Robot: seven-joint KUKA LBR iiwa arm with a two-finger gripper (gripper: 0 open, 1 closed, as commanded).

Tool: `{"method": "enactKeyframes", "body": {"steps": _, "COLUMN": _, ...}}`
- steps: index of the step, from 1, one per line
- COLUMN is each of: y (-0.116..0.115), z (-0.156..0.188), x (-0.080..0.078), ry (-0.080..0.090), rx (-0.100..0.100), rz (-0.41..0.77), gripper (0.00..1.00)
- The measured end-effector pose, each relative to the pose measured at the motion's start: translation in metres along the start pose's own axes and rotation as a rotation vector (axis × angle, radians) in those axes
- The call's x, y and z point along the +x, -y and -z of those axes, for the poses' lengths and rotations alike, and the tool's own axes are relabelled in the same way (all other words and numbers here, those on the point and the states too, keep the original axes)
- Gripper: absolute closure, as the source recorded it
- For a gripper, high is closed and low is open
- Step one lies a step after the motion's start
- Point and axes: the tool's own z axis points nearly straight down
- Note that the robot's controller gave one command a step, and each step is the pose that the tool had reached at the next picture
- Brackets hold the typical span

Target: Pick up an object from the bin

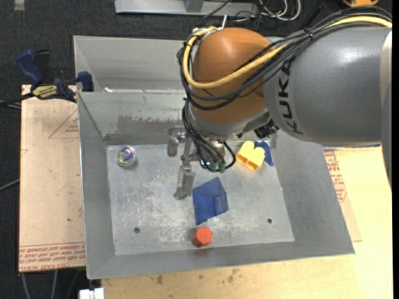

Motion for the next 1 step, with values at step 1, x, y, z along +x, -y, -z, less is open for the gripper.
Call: {"method": "enactKeyframes", "body": {"steps": 1, "y": 0.0475, "z": -0.1715, "x": -0.0277, "ry": 0.004, "rx": 0.001, "rz": 0.989, "gripper": 0.00}}
